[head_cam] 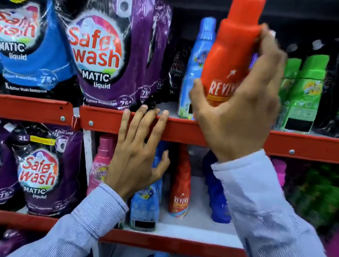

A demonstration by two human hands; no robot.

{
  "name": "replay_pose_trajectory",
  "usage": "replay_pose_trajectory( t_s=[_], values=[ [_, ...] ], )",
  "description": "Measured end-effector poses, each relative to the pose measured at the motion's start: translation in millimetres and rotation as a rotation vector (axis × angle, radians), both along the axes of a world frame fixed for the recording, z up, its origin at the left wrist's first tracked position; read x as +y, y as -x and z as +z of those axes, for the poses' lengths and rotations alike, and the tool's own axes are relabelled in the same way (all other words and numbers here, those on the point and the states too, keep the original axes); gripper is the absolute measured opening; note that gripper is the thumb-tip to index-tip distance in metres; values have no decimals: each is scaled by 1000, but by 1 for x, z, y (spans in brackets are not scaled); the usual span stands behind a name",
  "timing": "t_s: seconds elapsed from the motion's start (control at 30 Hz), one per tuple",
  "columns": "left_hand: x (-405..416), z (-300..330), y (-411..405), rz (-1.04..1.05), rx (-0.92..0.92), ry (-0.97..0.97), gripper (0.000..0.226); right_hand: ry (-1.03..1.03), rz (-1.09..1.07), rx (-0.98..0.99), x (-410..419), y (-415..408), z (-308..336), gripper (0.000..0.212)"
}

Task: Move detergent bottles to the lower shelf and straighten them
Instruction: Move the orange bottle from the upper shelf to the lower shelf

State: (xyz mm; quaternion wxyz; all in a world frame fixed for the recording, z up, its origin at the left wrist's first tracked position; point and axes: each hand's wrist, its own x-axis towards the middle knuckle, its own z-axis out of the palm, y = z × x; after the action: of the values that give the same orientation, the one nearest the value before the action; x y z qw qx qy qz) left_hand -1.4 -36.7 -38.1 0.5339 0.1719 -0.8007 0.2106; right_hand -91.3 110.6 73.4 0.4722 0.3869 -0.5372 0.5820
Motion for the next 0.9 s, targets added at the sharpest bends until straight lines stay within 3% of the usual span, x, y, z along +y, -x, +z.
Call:
replay_pose_trajectory(
  t_s=[0.1, 0.23, 0.4, 0.57, 0.9],
  values=[
    [1, -1, 2, -8, 22, -5, 84, -45, 10, 25, 28, -10, -27, 80],
    [3, -1, 4, 0, 35, -25, 84, -264, 93, -82, 42, -10, -92, 87],
    [4, -3, 8, 12, 60, -31, 83, -488, 101, -278, 25, 9, -166, 89],
    [7, -4, 11, 12, 82, -43, 83, -693, 65, -351, -7, 29, -222, 83],
    [7, -4, 10, 30, 67, -52, 84, -820, 27, -456, -37, 41, -258, 81]
  ],
)
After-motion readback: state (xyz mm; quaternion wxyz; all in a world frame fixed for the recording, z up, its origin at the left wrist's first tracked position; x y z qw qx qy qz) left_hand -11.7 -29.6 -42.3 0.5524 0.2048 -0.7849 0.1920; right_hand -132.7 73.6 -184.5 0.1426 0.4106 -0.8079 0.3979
